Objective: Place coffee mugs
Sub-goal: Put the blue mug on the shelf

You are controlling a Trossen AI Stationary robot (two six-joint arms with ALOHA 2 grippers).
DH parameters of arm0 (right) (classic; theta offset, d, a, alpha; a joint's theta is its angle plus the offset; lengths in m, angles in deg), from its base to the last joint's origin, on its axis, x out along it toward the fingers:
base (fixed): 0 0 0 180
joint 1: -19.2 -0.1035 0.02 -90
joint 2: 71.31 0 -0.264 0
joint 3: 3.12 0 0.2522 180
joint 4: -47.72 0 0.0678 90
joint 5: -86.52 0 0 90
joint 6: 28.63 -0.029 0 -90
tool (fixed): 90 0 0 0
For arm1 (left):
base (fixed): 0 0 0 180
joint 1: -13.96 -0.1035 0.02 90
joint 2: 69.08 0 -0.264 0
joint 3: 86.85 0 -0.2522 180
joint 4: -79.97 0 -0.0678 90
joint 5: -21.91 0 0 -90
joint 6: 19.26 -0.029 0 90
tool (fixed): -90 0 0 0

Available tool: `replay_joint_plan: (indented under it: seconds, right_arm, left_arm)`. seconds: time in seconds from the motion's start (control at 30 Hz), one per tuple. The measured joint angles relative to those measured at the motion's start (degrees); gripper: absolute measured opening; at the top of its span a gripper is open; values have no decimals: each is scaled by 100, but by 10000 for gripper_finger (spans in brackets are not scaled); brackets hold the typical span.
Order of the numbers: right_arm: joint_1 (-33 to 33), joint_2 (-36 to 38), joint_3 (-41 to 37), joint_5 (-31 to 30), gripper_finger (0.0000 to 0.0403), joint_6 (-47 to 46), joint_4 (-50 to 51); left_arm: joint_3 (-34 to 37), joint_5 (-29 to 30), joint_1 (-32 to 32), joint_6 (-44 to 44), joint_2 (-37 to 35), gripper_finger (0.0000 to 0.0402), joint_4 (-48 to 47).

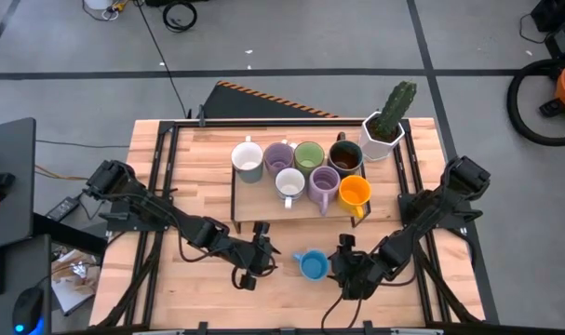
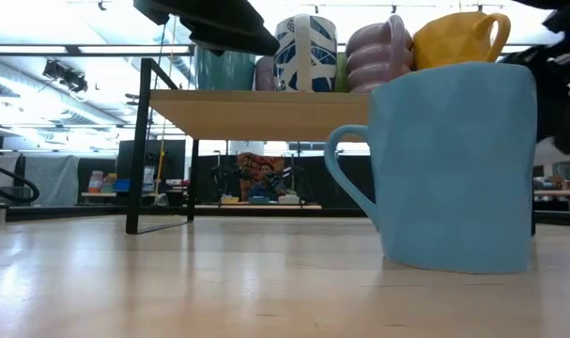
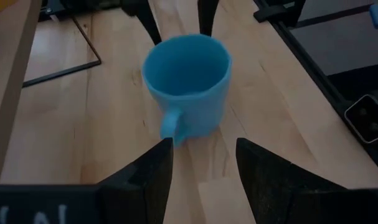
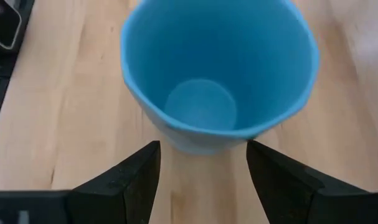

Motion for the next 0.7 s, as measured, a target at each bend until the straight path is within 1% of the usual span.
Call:
replay_joint_plan:
  seconds: [0.23,0.43,0.6,0.7]
  right_arm:
    - [140,-94,5,110,244,324,-329]
    - [174,-152,3,108,244,503,-675]
    - [222,-230,3,60,244,832,-1102]
    - [303,-225,5,99,244,877,-1127]
  left_arm:
    - [0,-6,13,3,0,183,91]
    - [-2,-6,11,4,0,183,134]
    - [-2,-9,11,50,0,183,157]
    - [-2,-78,11,169,0,183,158]
